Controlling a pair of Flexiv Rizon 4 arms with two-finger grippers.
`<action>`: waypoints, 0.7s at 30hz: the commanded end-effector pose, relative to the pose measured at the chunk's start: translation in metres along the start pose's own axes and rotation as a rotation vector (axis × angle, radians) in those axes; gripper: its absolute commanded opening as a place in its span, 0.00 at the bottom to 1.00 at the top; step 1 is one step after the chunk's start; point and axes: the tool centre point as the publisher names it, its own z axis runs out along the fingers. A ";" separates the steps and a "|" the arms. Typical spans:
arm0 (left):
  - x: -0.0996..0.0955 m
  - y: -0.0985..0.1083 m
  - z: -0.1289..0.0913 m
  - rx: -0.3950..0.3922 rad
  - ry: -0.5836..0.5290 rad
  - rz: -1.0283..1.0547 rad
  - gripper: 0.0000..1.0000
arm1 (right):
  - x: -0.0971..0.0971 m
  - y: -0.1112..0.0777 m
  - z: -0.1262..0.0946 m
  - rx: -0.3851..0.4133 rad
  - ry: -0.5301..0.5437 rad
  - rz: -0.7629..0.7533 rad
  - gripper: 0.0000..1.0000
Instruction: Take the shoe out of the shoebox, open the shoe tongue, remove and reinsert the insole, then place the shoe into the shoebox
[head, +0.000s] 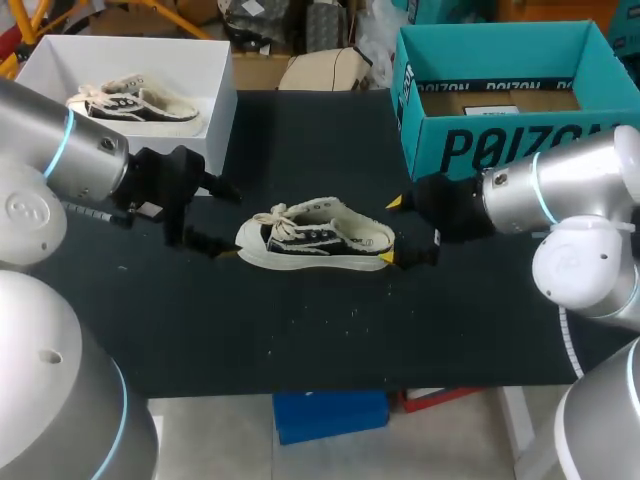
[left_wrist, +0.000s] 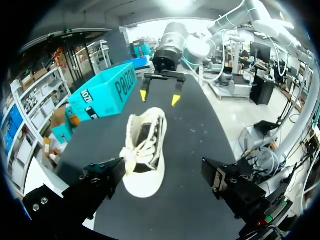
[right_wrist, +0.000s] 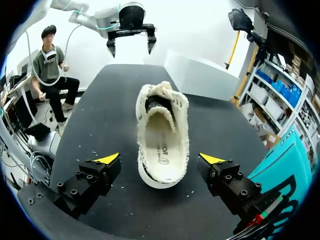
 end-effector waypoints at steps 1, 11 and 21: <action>0.001 0.001 0.002 0.000 -0.005 0.002 1.00 | -0.009 -0.008 0.010 -0.029 0.001 -0.001 1.00; 0.001 0.001 0.002 0.000 -0.005 0.002 1.00 | -0.016 -0.017 0.021 -0.051 -0.001 0.029 1.00; 0.001 0.001 0.002 0.000 -0.005 0.002 1.00 | -0.012 -0.020 0.040 -0.078 0.022 0.054 1.00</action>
